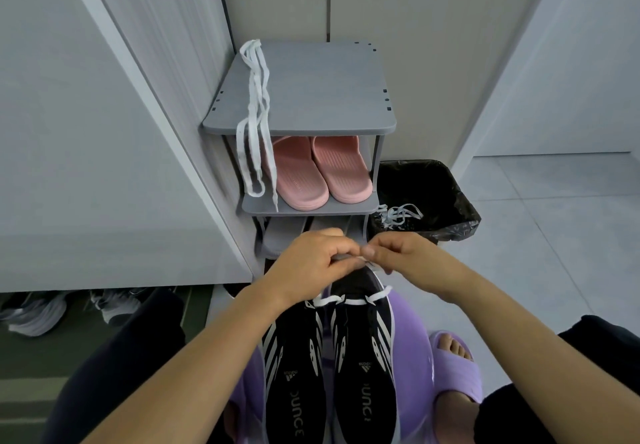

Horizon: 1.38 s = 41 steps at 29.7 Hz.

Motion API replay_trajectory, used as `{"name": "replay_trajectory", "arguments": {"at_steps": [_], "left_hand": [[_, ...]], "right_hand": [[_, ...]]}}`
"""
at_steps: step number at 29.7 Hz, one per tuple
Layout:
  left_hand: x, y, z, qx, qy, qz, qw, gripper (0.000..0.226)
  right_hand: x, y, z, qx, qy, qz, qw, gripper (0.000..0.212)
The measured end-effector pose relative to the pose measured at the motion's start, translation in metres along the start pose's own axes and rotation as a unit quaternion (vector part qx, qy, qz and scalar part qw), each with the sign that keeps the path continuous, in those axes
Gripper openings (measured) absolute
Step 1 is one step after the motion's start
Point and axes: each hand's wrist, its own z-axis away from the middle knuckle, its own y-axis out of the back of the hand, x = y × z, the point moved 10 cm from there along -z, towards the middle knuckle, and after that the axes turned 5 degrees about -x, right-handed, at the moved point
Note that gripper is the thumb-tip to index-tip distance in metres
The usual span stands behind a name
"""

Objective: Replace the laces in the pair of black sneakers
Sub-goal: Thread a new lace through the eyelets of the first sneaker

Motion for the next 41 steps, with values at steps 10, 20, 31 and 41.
{"name": "replay_trajectory", "arguments": {"at_steps": [10,20,31,41], "left_hand": [[-0.048,0.023,0.01,-0.007,0.172,0.189,0.967,0.013],[-0.049,0.004,0.01,-0.074,0.202,0.186,0.959,0.015],[-0.037,-0.039,0.012,-0.14,0.214,0.225,0.94,0.015],[-0.043,-0.041,0.011,-0.08,0.228,0.289,0.926,0.013]], "right_hand": [[0.026,0.072,0.01,0.147,-0.046,0.154,0.976,0.004],[0.018,0.042,0.004,0.06,-0.009,0.008,0.998,0.017],[0.012,-0.01,-0.005,-0.016,0.003,0.018,1.0,0.019],[0.021,-0.033,-0.002,-0.05,-0.012,-0.09,0.995,0.008]]}}
